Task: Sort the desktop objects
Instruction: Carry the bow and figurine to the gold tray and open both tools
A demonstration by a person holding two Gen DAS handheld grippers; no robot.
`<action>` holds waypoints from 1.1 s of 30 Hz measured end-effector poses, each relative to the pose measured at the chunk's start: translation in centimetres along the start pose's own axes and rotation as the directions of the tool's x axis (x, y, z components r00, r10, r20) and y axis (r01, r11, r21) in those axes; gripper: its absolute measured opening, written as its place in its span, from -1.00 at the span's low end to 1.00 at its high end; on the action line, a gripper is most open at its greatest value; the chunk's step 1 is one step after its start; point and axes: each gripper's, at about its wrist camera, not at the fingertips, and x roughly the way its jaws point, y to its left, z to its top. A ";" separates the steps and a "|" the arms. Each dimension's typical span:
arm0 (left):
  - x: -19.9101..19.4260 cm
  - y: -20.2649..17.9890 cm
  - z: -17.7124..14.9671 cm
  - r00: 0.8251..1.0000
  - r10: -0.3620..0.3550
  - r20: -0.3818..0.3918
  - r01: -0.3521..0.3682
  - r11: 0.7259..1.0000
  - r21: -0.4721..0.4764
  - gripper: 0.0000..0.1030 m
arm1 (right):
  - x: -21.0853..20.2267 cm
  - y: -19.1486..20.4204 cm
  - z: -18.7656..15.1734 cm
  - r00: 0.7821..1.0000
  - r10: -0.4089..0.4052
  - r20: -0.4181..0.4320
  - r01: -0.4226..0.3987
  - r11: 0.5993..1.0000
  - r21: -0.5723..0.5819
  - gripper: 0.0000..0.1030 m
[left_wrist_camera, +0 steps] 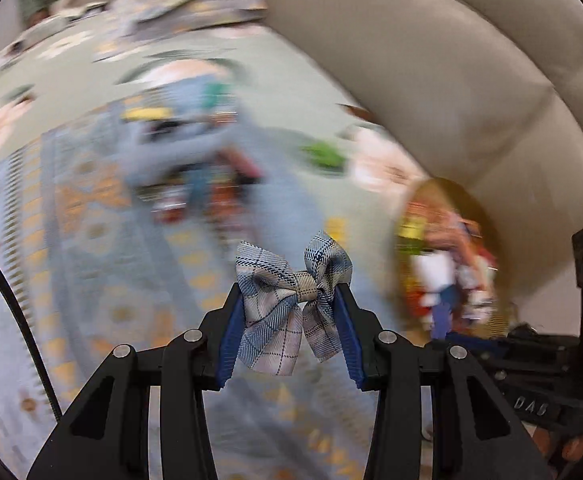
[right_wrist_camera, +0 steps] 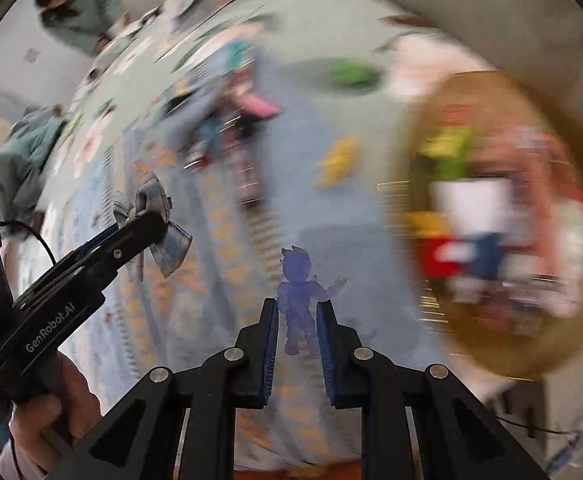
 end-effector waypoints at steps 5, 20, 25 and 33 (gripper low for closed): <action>2.5 -8.2 1.8 0.991 -0.128 -0.026 0.130 0.989 0.075 -0.21 | -5.5 -8.4 1.6 0.986 -0.126 0.112 0.111 0.985 0.130 -0.63; 6.7 -17.0 5.6 0.976 -0.212 -0.046 0.216 0.967 0.137 -0.11 | -7.4 -15.9 4.7 0.965 -0.195 0.175 0.158 0.966 0.204 -0.63; 10.0 -14.6 4.9 0.946 -0.281 -0.160 0.275 0.960 -0.060 -0.06 | -6.3 -17.5 3.9 0.986 -0.106 0.132 0.068 0.961 0.267 -0.63; 10.9 -12.3 3.1 0.923 -0.336 -0.189 0.308 0.937 -0.164 0.99 | -4.8 -16.8 3.7 0.996 -0.008 0.094 -0.019 0.960 0.280 -0.61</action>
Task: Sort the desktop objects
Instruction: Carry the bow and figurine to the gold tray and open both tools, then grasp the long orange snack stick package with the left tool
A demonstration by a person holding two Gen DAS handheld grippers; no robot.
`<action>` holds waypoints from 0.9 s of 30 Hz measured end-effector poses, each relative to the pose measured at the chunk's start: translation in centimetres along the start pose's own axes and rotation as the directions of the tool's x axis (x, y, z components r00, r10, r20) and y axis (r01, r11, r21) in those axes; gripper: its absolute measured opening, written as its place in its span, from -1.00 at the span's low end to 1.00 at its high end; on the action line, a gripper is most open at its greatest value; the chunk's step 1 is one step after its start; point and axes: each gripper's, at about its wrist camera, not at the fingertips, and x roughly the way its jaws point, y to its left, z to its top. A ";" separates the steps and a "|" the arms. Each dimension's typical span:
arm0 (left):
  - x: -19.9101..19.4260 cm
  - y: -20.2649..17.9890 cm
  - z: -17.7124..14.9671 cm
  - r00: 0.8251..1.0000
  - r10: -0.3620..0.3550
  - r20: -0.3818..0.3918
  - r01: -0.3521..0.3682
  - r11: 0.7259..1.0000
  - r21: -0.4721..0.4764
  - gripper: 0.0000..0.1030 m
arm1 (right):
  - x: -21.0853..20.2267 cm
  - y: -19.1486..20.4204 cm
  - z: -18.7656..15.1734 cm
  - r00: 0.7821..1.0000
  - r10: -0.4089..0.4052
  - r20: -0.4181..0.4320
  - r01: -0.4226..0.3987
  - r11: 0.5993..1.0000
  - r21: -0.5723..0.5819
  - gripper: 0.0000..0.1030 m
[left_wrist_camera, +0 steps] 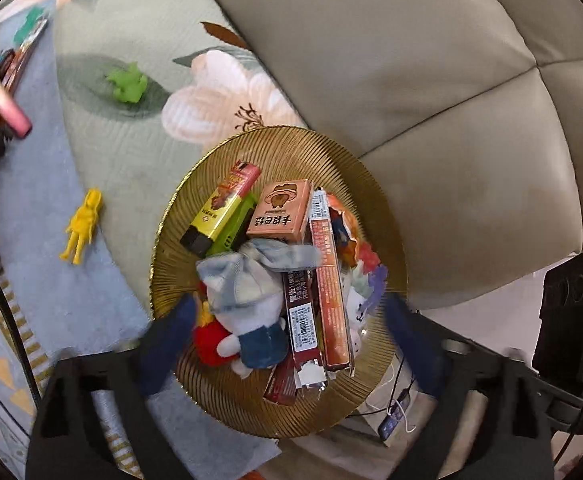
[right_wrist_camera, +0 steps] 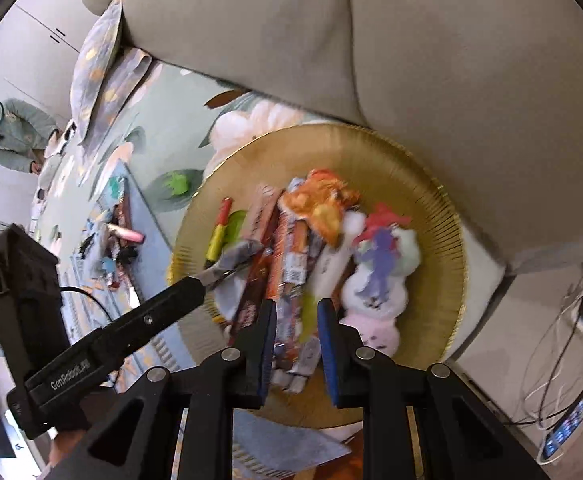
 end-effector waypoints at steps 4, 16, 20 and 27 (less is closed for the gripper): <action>-1.0 0.6 -0.4 1.000 -0.006 0.006 0.007 1.000 -0.026 0.99 | 0.3 1.8 -0.4 1.000 -0.001 -0.010 0.001 0.999 -0.042 -0.60; -8.8 9.1 -2.1 0.980 0.171 0.103 -0.151 0.972 -0.183 0.99 | 2.9 8.8 -1.9 0.994 0.065 -0.083 -0.076 0.987 -0.143 -0.59; -10.6 14.0 -1.0 0.937 0.306 0.166 -0.251 0.924 -0.290 0.99 | 4.3 11.7 -2.7 0.989 0.080 -0.127 -0.103 0.976 -0.191 -0.59; -9.1 18.4 1.9 0.905 0.371 0.209 -0.296 0.901 -0.317 0.99 | 6.7 16.2 -3.5 0.982 0.091 -0.166 -0.133 0.955 -0.265 -0.59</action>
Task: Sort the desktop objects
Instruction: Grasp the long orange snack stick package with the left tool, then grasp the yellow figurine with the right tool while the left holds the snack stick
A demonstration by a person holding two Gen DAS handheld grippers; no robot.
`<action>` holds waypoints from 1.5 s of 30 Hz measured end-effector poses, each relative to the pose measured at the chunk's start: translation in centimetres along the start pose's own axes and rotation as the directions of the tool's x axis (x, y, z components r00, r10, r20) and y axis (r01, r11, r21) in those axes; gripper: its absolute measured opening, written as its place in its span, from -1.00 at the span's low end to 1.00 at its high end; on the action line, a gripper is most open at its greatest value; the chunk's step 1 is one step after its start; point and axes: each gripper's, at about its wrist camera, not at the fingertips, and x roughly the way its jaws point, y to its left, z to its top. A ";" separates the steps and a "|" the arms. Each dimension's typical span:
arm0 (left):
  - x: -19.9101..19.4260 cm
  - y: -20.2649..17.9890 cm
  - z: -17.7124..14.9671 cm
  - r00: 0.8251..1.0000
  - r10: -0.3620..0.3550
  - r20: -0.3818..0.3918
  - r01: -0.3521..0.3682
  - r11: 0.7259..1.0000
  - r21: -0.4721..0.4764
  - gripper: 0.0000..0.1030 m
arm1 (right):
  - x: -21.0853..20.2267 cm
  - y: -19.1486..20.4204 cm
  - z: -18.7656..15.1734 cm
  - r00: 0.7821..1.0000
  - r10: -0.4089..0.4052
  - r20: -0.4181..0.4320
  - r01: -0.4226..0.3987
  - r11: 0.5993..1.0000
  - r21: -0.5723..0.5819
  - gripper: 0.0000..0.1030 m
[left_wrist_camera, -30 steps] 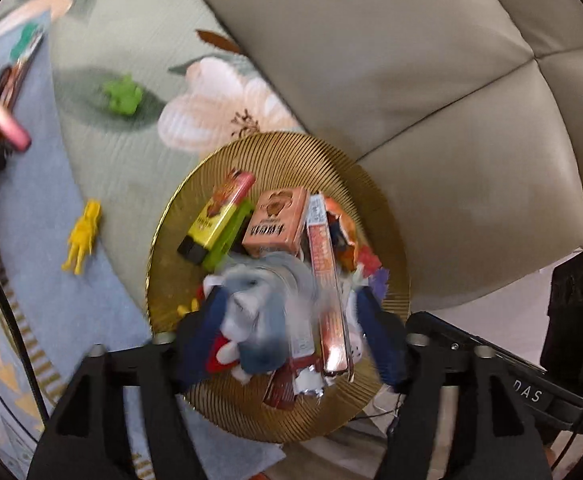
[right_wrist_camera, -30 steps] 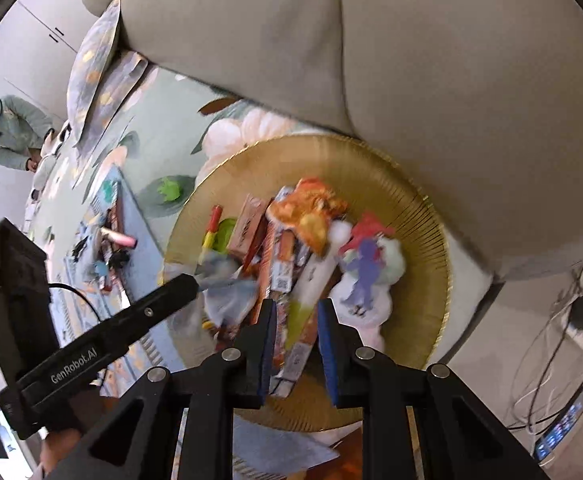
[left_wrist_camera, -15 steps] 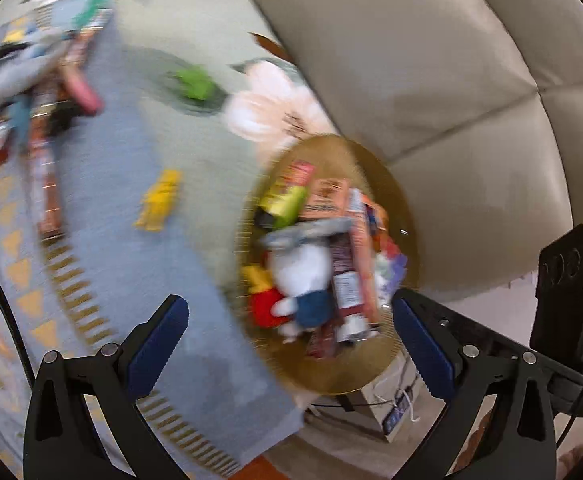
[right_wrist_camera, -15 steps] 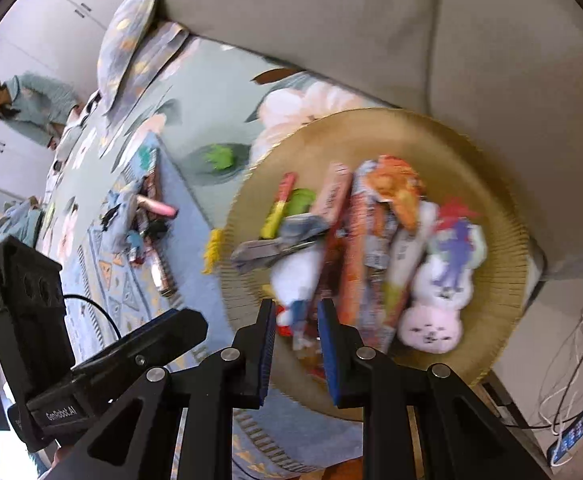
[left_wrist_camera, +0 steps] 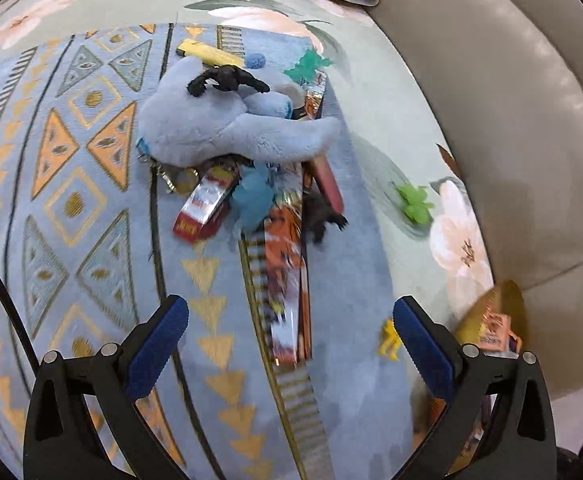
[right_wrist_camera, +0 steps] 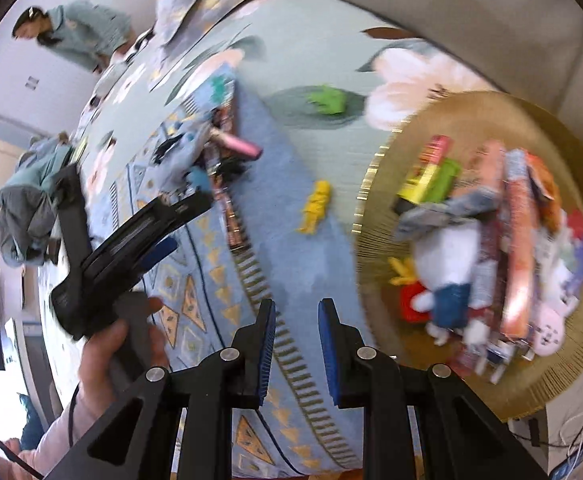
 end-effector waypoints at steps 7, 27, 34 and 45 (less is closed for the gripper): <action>3.7 -0.9 0.6 1.000 0.002 0.006 -0.002 0.998 0.069 0.84 | 3.0 1.6 0.5 0.999 0.002 -0.043 -0.002 1.000 0.000 -0.59; -0.4 2.3 -1.8 1.000 -0.031 0.004 0.030 0.991 0.132 -0.61 | 6.4 2.8 3.4 0.977 -0.166 0.136 0.146 0.978 0.147 -0.01; -2.2 3.9 -3.0 1.000 -0.024 0.003 0.023 0.993 0.117 -0.61 | 10.2 4.1 4.7 0.906 -0.388 0.169 0.354 0.913 0.203 -0.01; -3.2 5.8 -3.3 0.998 -0.059 -0.023 0.061 0.992 0.108 -0.61 | 13.8 2.3 5.7 0.878 -0.459 0.137 0.401 0.861 0.314 -0.03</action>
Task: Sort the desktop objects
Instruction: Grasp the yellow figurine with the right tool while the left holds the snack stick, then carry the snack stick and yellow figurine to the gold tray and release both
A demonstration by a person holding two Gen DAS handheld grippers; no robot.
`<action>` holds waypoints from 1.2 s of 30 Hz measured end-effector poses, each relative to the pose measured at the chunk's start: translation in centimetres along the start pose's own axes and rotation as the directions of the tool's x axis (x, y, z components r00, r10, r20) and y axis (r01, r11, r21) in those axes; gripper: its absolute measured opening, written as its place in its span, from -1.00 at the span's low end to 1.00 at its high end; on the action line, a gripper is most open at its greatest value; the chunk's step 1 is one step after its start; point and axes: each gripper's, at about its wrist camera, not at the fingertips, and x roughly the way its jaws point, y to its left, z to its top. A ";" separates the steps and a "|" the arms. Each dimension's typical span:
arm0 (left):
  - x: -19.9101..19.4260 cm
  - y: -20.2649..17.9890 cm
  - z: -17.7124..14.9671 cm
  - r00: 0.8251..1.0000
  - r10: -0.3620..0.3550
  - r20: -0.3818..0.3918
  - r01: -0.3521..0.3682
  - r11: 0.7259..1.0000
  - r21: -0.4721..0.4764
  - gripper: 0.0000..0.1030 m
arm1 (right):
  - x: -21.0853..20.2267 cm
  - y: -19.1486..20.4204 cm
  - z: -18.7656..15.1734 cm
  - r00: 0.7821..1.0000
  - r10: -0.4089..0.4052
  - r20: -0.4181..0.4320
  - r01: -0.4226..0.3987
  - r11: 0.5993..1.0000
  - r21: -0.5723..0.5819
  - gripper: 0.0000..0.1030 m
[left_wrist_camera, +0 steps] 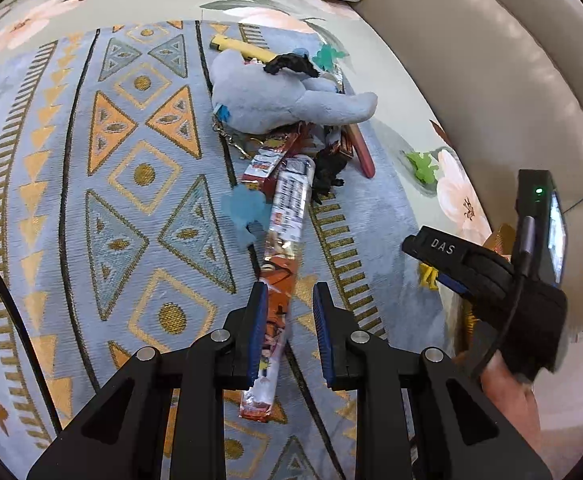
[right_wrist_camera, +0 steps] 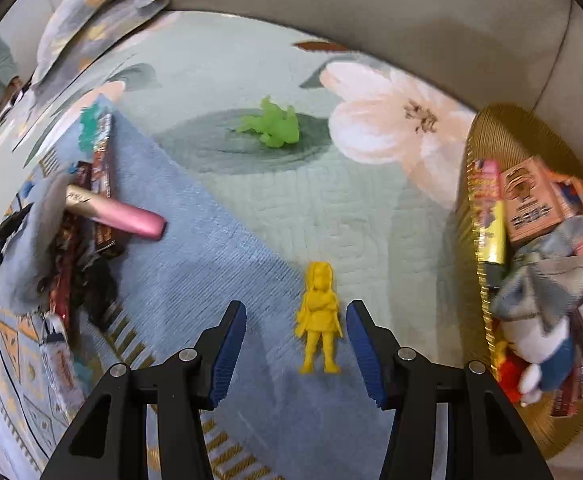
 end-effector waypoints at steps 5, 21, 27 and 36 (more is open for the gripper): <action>0.1 0.6 0.5 1.000 -0.018 0.007 0.019 1.000 -0.014 -0.61 | -1.0 -0.4 0.1 0.999 0.051 0.014 -0.050 0.997 -0.063 -0.57; 4.2 -1.4 0.5 0.998 0.058 -0.010 -0.058 0.997 0.045 -0.71 | -3.9 -3.3 -4.1 0.959 0.241 -0.146 -0.266 0.946 -0.186 -0.57; 1.7 -3.9 0.4 1.000 0.010 0.007 -0.010 0.996 0.089 -0.72 | -6.0 -4.0 -2.8 0.944 0.304 -0.127 -0.323 0.932 -0.165 -0.57; -2.0 -9.4 0.5 0.995 -0.095 0.008 0.093 0.985 0.144 -0.72 | -12.0 -9.0 -0.6 0.932 0.360 -0.037 -0.362 0.927 -0.097 -0.57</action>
